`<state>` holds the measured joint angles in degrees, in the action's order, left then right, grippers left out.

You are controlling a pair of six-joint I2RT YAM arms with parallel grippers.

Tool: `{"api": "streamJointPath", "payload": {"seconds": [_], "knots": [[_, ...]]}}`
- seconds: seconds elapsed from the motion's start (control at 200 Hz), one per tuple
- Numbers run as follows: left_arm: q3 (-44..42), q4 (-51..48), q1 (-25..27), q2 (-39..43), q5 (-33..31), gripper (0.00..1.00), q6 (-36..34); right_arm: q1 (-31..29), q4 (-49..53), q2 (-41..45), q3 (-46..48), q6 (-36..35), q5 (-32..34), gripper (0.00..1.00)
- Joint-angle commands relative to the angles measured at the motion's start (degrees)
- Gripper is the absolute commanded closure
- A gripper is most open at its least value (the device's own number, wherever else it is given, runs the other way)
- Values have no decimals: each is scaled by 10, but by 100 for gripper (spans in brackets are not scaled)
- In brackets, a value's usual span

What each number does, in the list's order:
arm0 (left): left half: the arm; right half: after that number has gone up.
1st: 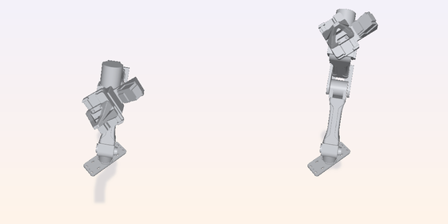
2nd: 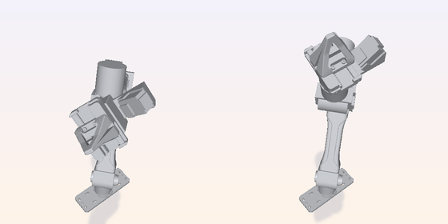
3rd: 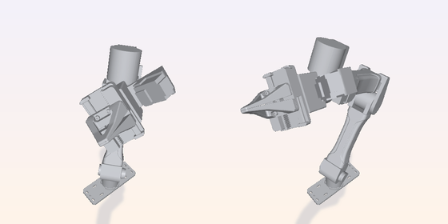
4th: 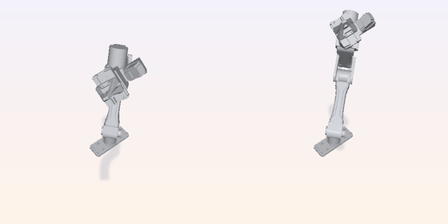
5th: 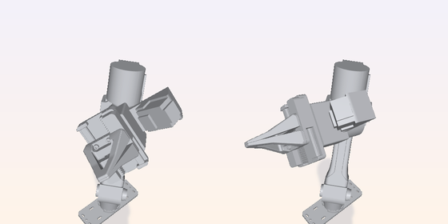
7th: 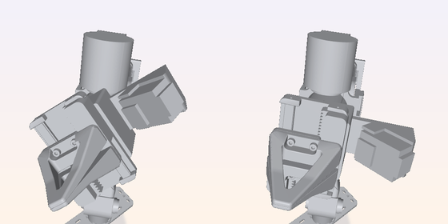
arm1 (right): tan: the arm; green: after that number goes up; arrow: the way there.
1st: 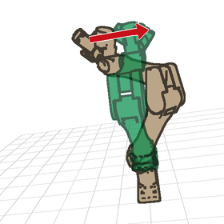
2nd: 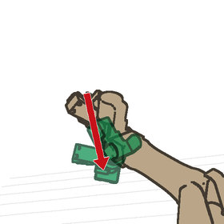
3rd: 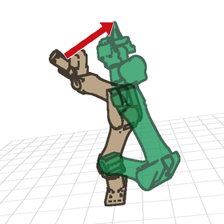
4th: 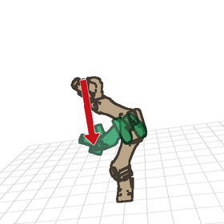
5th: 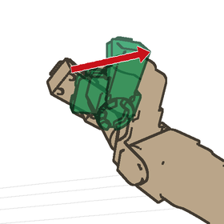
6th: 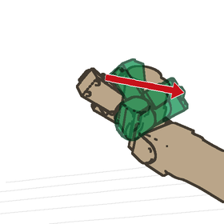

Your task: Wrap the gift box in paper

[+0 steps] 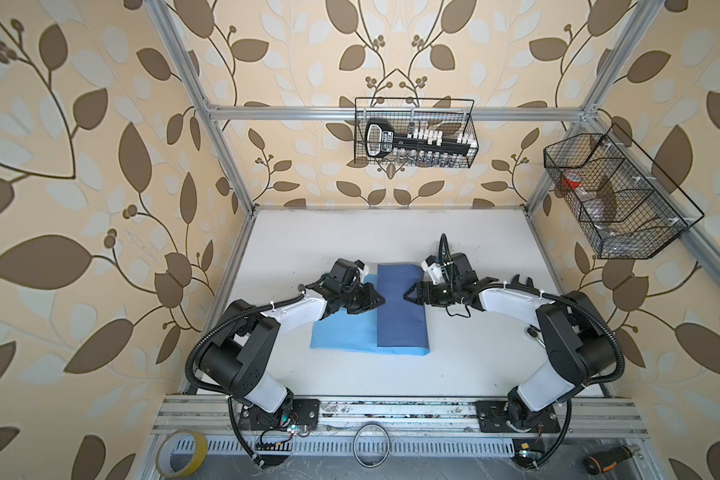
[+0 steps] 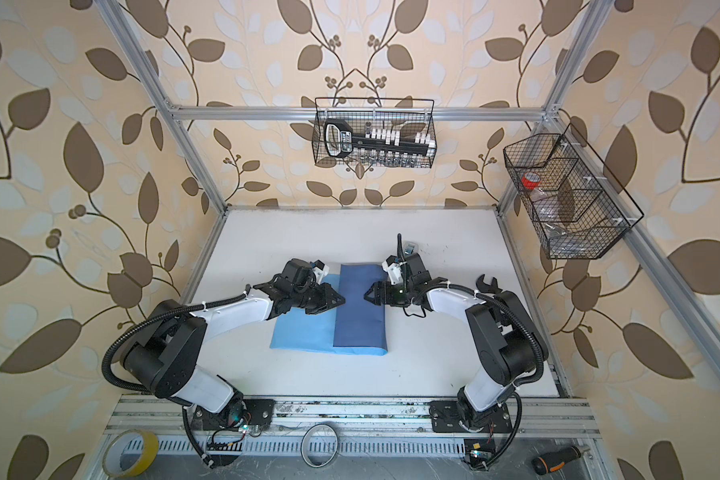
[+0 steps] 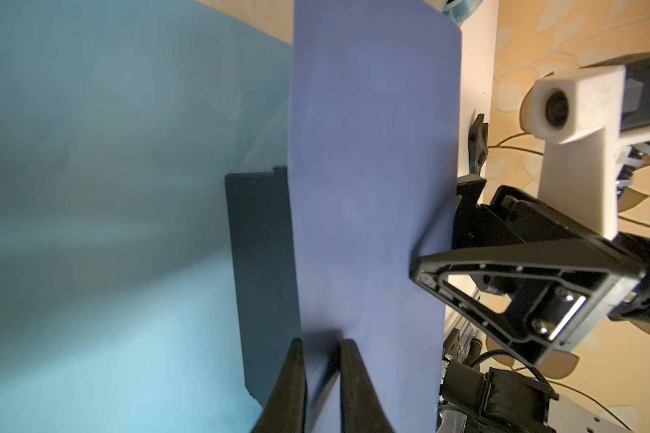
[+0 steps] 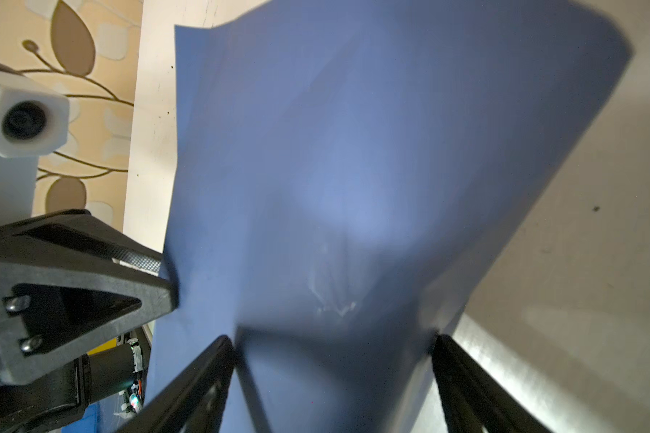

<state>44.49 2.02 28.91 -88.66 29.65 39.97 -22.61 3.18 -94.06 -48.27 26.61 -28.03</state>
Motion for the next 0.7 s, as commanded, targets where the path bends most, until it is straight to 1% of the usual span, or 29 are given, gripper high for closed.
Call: {"api": "streamJointPath", "payload": {"seconds": [0.0,0.185,0.275,0.455,0.615,0.695], "knots": [[-11,-61,4,-33,-39,84,-21,9,14,1,-24,-18,15,12],[-12,-62,1,-32,-39,84,-25,19,-7,-8,-48,-8,37,8],[-12,-63,0,-33,-39,84,-26,19,-20,-32,-66,3,40,8],[-14,-62,0,-35,-37,85,-27,19,-47,-73,-104,26,24,9],[-15,-60,-1,-36,-35,85,-27,23,-49,-91,-140,27,40,10],[-14,-60,-1,-36,-34,85,-28,31,-43,-83,-142,27,51,9]]}}
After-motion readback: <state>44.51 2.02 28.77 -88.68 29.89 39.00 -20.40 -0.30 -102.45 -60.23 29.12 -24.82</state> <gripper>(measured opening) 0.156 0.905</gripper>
